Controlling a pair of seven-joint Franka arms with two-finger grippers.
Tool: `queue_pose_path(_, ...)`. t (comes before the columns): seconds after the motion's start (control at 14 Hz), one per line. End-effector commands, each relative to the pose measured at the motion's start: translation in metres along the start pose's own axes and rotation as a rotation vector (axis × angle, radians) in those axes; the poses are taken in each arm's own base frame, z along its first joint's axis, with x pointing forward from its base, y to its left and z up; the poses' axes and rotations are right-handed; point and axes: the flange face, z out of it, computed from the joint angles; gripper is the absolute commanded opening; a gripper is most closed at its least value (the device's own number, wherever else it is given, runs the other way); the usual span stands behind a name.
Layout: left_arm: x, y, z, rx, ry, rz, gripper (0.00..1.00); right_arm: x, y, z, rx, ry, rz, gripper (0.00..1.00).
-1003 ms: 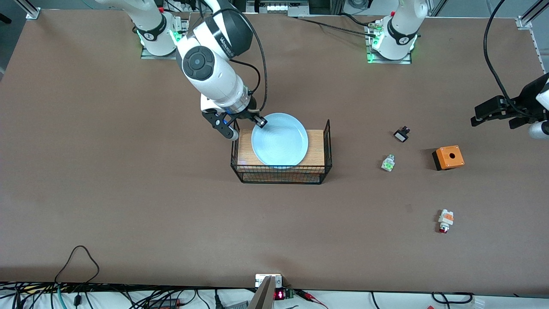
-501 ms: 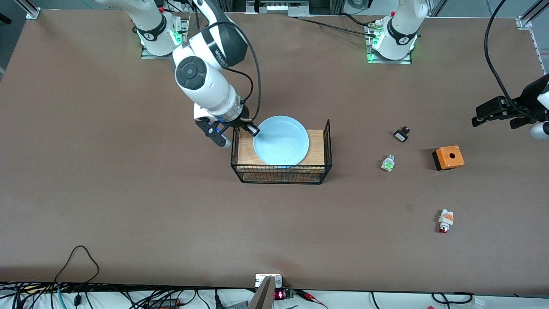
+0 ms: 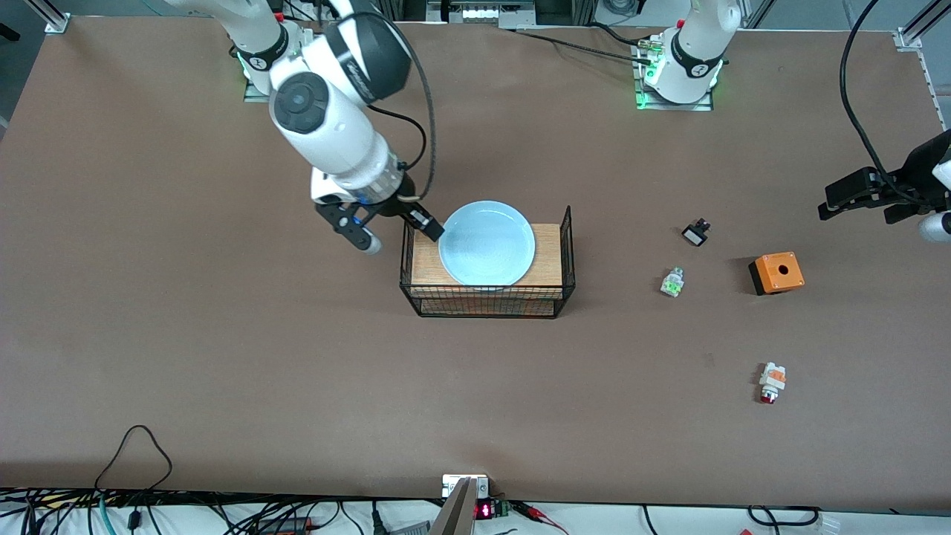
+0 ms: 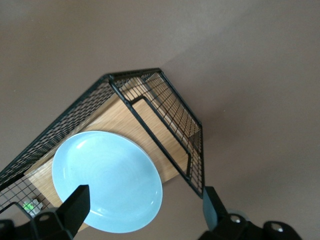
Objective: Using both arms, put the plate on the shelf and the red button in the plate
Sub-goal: 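Open the right gripper and release the plate on the basket, then withdraw the right gripper while the left gripper reaches the red button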
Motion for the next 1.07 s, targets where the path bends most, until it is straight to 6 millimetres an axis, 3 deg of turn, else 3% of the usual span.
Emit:
queue_pose_path(0.0,0.012,-0.011,0.009,-0.008,-0.021,0.002,1.00,0.024,0.004,-0.034,-0.018,0.023,-0.089,1.00)
queue_pose_path(0.21,0.018,-0.037,0.023,-0.016,-0.041,-0.036,1.00,0.045,0.023,-0.063,-0.083,0.070,-0.253,1.00)
queue_pose_path(0.36,0.018,-0.042,0.023,-0.020,-0.040,-0.045,1.00,0.062,0.041,-0.076,-0.162,0.097,-0.411,1.00)
queue_pose_path(0.64,0.021,-0.046,0.030,-0.028,-0.051,-0.055,1.00,0.117,0.077,-0.101,-0.216,0.131,-0.560,1.00)
queue_pose_path(0.79,0.024,-0.049,0.036,-0.020,-0.059,-0.061,1.00,0.158,0.108,-0.117,-0.205,0.129,-0.562,1.00)
queue_pose_path(1.0,0.039,-0.064,0.075,-0.012,-0.116,-0.077,1.00,0.202,0.154,-0.134,-0.185,0.097,-0.655,1.00)
